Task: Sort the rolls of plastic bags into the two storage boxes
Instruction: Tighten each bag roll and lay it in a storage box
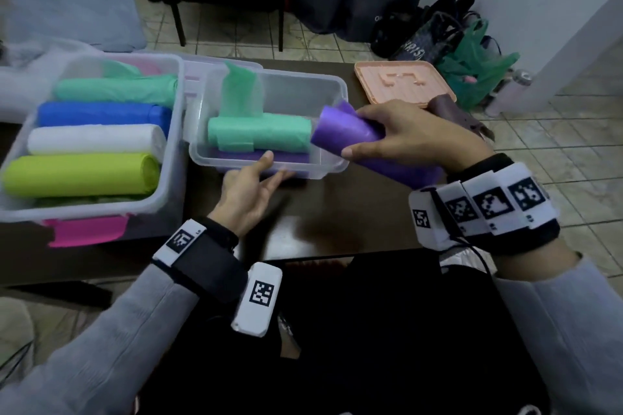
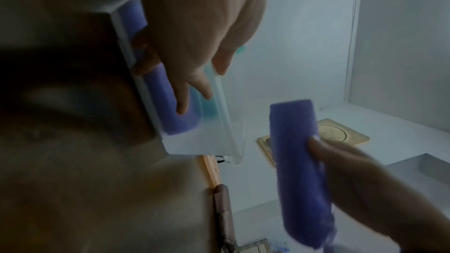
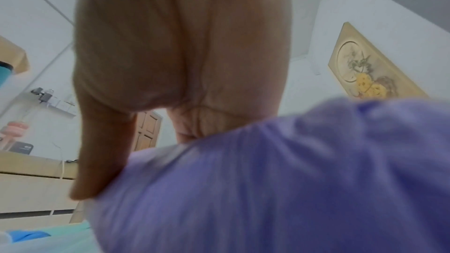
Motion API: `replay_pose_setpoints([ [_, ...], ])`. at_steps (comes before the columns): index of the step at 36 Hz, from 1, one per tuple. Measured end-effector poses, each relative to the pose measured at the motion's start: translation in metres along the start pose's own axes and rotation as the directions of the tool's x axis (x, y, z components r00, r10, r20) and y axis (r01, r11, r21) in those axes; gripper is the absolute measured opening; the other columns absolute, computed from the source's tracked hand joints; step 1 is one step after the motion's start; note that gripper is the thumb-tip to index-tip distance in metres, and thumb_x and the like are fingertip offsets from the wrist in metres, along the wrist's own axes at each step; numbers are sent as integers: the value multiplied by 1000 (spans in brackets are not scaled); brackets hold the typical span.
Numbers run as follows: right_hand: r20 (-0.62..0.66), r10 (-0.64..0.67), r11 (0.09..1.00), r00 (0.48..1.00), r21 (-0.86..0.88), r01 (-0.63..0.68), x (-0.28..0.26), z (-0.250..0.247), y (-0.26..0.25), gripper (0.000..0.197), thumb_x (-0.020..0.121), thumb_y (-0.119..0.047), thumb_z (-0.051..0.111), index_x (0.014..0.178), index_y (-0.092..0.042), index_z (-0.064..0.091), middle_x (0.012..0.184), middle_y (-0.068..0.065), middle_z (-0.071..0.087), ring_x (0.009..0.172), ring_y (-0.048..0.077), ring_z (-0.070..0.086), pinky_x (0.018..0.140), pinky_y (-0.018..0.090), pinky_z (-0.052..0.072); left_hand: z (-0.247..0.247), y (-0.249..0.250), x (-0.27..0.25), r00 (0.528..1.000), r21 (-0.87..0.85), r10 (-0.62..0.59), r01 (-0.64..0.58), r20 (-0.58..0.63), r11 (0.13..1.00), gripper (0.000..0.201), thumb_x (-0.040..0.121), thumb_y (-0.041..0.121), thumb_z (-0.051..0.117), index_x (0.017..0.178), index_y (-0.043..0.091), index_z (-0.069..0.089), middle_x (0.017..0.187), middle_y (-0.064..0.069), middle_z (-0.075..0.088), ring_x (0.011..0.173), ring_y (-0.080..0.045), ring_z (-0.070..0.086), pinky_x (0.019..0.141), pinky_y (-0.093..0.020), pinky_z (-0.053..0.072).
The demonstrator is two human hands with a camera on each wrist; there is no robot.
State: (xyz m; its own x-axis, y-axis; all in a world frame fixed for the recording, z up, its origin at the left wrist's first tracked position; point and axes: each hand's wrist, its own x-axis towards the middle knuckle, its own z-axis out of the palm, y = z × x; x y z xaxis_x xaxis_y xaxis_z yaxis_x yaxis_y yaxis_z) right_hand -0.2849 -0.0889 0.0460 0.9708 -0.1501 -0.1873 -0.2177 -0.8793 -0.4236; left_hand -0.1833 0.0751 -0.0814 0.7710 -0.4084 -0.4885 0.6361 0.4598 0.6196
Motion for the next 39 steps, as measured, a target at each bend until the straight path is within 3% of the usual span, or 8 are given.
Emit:
replay_pose_setpoints([
  [3, -103, 6, 997, 995, -72, -14, 17, 0, -11, 30, 85, -43, 63, 95, -16, 54, 74, -5, 50, 66, 12, 48, 57, 22, 32, -4, -3, -5, 998, -41, 34, -31, 59, 999, 8, 92, -4, 50, 86, -6, 55, 89, -16, 63, 87, -30, 62, 60, -26, 58],
  [6, -211, 65, 986, 975, -136, -95, 39, 6, -18, 32, 86, -40, 63, 100, -13, 53, 78, -1, 46, 62, 6, 40, 52, 19, 25, -5, -8, -9, 995, -55, 56, -51, 88, 997, 12, 92, -6, 49, 84, -5, 57, 69, -7, 67, 82, -23, 62, 70, -32, 59],
  [10, -270, 138, 959, 953, -205, -197, 69, 17, -33, 36, 85, -31, 65, 108, -5, 54, 97, 9, 53, 80, 21, 47, 62, 25, 34, -11, -11, -10, 993, -51, 47, -41, 105, 998, 9, 92, -6, 49, 92, -2, 56, 80, -9, 64, 78, -18, 64, 76, -28, 56],
  [15, -250, 116, 914, 961, -352, -202, 91, 33, -50, 26, 85, -20, 60, 105, -5, 59, 110, 14, 62, 100, 31, 59, 69, 29, 36, -19, -15, -7, 993, -75, 43, -34, 113, 997, 19, 92, -5, 50, 108, 3, 54, 82, -5, 67, 69, -9, 69, 69, -21, 58],
  [21, -191, 146, 919, 971, -337, -205, 106, 45, -62, 13, 86, -18, 57, 95, -12, 50, 94, 9, 53, 90, 28, 55, 67, 31, 38, -22, -15, -10, 988, -77, 60, -49, 144, 996, 20, 92, -7, 49, 106, 5, 56, 95, -7, 67, 82, -14, 68, 67, -22, 57],
  [27, -68, 29, 966, 997, -256, -46, 112, 49, -64, 29, 77, -33, 67, 91, -12, 54, 88, 5, 52, 81, 24, 51, 66, 28, 36, -19, -14, -9, 985, -72, 69, -58, 156, 996, 20, 92, -7, 47, 99, 8, 58, 96, -6, 65, 89, -17, 63, 69, -22, 57],
  [31, 57, -40, 966, 998, -252, 53, 110, 45, -65, 28, 80, -35, 69, 90, -15, 53, 88, 5, 53, 81, 22, 47, 68, 26, 31, -20, -14, -7, 985, -92, 67, -53, 159, 994, 29, 92, -8, 47, 117, 4, 53, 101, -8, 64, 91, -18, 63, 68, -22, 57],
  [39, -103, -93, 956, 990, -289, 59, 122, 50, -62, 36, 82, -31, 65, 109, -10, 54, 108, 9, 57, 98, 28, 54, 72, 29, 36, -20, -12, -5, 986, -69, 55, -44, 160, 997, 26, 92, -7, 49, 116, 2, 53, 101, -10, 64, 93, -18, 63, 73, -23, 58],
])
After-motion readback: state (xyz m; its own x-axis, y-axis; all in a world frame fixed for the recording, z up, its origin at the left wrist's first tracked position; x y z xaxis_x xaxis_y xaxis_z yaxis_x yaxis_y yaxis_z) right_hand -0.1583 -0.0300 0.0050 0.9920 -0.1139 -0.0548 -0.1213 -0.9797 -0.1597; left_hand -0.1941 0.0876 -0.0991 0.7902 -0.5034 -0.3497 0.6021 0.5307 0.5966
